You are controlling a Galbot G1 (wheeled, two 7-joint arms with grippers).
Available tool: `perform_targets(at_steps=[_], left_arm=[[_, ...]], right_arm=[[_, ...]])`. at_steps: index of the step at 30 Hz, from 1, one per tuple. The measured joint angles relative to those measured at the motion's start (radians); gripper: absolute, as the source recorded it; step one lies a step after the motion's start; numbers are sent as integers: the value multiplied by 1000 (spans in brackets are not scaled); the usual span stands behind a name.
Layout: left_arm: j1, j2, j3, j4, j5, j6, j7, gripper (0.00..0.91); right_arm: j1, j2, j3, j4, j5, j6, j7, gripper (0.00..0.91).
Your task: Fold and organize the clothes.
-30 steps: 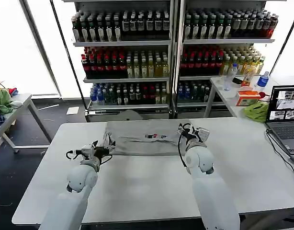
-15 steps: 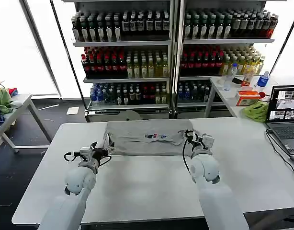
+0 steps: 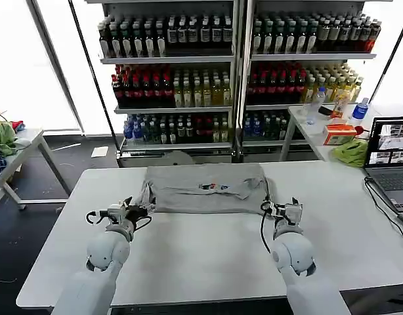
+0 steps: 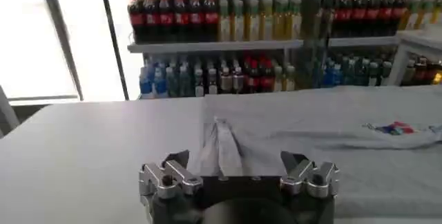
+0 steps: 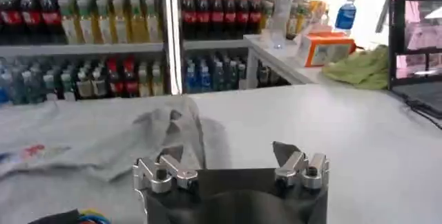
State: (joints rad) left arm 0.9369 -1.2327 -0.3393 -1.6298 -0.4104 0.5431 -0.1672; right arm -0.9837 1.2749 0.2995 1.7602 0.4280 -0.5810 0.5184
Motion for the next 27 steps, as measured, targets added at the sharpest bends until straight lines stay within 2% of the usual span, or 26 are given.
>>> perform_targets(at_steps=[17, 20, 22, 23, 24, 25, 26, 27], left_arm=[[-27, -1, -6, 77, 19, -3, -1, 907], [-27, -4, -5, 87, 22, -3, -1, 856], [-26, -7, -4, 91, 25, -3, -1, 786], [-25, -9, -4, 93, 27, -3, 0, 645], [-24, -10, -4, 94, 30, -4, 0, 544], [-23, -10, -4, 96, 31, -4, 0, 363], [-22, -11, -4, 97, 33, -4, 0, 151], [-21, -10, -3, 98, 35, -4, 0, 60]], right_arm=[[-7, 17, -7, -67, -33, 0, -37, 907], [-7, 23, -5, -81, -31, 1, -47, 887], [-7, 28, -2, -89, -29, 2, -53, 806], [-6, 31, -1, -93, -27, 2, -57, 524], [-5, 34, 1, -96, -26, 3, -61, 373], [-4, 36, 2, -99, -24, 3, -65, 10], [-3, 38, 3, -102, -22, 4, -69, 10], [-3, 39, 3, -105, -20, 5, -73, 0]])
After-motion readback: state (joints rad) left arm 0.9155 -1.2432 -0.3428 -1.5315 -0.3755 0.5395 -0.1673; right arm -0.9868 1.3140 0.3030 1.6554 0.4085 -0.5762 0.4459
